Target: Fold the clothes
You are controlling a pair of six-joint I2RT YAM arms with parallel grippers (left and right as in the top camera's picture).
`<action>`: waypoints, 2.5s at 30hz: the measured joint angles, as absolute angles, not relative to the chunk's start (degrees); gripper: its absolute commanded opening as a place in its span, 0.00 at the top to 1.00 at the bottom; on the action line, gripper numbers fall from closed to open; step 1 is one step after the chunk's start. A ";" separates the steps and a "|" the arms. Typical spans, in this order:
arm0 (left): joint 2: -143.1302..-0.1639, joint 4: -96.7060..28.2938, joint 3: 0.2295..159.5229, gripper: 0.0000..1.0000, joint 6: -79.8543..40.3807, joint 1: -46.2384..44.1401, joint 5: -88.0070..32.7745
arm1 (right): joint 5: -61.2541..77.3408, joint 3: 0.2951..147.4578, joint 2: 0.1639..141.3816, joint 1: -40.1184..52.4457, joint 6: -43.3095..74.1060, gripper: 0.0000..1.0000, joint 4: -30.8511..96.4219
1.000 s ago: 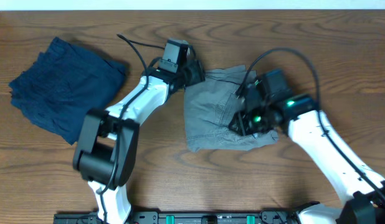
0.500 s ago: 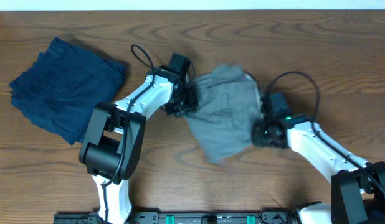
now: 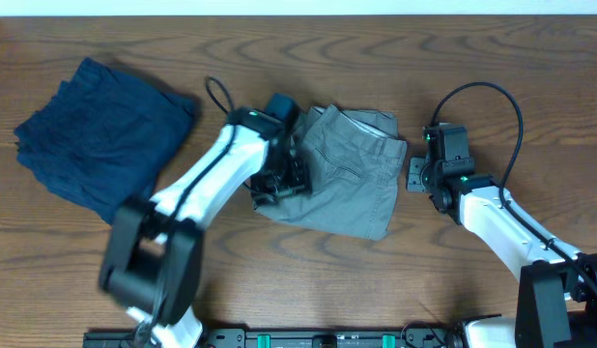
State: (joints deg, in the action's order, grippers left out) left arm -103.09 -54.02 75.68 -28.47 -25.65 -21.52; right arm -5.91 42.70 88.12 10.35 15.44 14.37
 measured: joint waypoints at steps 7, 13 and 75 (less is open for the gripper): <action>-98.04 -40.77 75.85 0.02 -18.26 -23.38 -11.44 | -5.76 42.70 88.12 10.35 14.83 0.53 16.12; -104.51 -35.20 75.85 0.02 -8.40 -21.65 -9.96 | -4.93 42.70 88.12 10.35 14.79 0.51 17.30; -88.95 -35.73 85.62 0.94 -4.05 0.43 -12.73 | -1.93 42.70 76.86 6.66 12.27 0.49 24.32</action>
State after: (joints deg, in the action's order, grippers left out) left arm -88.95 -35.73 85.62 -4.05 0.43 -12.73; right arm -1.93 42.70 76.86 6.66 12.27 24.32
